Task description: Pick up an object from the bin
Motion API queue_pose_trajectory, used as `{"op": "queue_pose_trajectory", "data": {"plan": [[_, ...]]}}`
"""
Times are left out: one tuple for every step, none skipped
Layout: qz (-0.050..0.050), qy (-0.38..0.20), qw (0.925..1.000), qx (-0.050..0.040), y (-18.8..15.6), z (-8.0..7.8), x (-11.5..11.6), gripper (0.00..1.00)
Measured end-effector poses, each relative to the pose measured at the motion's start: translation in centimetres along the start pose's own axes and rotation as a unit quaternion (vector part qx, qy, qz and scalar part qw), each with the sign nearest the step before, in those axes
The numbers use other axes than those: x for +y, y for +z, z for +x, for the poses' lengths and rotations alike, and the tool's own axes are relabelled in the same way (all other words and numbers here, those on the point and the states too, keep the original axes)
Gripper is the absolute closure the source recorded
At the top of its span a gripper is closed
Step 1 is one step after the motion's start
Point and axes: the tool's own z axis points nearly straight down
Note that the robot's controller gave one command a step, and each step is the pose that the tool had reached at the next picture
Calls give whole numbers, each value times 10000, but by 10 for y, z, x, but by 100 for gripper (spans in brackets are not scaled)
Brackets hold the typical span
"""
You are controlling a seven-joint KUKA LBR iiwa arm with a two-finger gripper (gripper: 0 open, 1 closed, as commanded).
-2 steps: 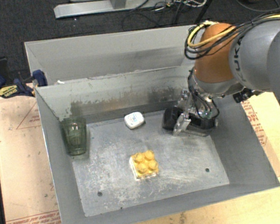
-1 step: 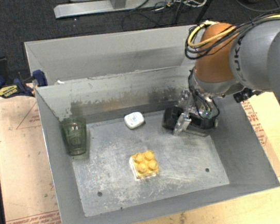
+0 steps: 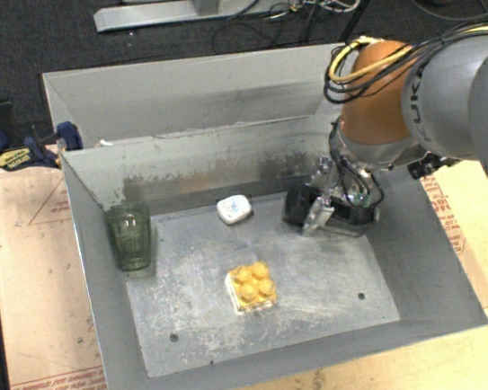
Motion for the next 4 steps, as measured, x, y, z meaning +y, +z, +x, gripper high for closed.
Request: {"op": "queue_pose_trajectory", "data": {"plan": [[122,-82,9999,11,0,-2,12,100],[85,-47,10000,-24,0,0,10,100],[174,-168,9997,-45,-1,6,44,100],[10,-110,9999,-6,0,6,47,100]]}}
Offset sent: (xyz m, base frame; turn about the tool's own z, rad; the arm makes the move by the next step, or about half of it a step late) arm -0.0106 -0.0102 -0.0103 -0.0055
